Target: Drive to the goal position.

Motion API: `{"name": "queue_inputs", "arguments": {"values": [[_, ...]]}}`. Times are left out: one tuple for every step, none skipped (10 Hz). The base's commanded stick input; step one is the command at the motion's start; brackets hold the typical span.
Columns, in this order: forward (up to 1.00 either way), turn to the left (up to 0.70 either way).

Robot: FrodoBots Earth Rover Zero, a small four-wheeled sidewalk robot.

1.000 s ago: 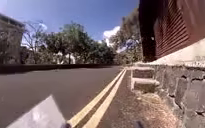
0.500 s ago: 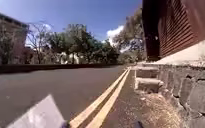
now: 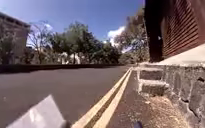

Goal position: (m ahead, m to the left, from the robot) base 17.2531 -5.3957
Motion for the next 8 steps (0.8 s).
{"name": "queue_inputs", "arguments": {"values": [[0.5, 0.0], [0.5, 0.0], [0.5, 0.0], [0.5, 0.0], [0.5, 0.0], [0.5, 0.0], [0.5, 0.0], [0.5, 0.0]]}}
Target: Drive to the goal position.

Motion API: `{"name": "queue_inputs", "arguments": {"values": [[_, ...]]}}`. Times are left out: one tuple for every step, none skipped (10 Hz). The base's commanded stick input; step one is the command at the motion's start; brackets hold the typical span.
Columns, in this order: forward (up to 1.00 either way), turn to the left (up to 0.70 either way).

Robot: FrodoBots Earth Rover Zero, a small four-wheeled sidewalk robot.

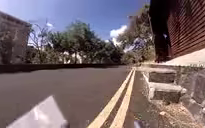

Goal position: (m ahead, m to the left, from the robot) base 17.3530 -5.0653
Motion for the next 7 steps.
{"name": "queue_inputs", "arguments": {"values": [[0.5, 0.0], [0.5, 0.0], [0.5, 0.0], [0.5, 0.0], [0.5, -0.34], [0.5, -0.5], [0.5, -0.28]]}}
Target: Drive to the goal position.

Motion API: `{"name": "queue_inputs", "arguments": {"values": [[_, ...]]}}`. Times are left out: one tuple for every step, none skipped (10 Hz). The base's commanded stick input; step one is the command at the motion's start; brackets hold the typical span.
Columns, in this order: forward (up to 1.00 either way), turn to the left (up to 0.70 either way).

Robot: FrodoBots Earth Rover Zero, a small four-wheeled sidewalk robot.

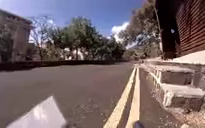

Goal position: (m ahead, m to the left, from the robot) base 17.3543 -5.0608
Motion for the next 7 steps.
{"name": "queue_inputs", "arguments": {"values": [[0.5, -0.03], [0.5, -0.01], [0.5, 0.0], [0.5, -0.23], [0.5, -0.49], [0.5, -0.5], [0.5, -0.5]]}}
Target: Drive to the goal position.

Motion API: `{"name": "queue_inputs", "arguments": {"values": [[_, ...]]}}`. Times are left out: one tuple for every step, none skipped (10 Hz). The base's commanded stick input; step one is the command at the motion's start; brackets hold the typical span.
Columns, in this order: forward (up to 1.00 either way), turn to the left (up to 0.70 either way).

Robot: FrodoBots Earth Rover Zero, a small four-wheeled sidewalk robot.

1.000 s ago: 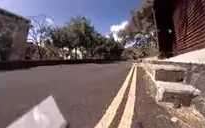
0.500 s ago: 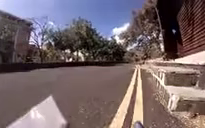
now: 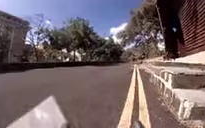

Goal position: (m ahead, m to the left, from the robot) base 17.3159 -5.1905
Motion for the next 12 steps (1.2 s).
{"name": "queue_inputs", "arguments": {"values": [[0.5, -0.47], [0.5, -0.27], [0.5, -0.08], [0.5, 0.0], [0.5, -0.14], [0.5, -0.37], [0.5, -0.48], [0.5, -0.22], [0.5, 0.0], [0.5, 0.0], [0.5, -0.35], [0.5, -0.5]]}}
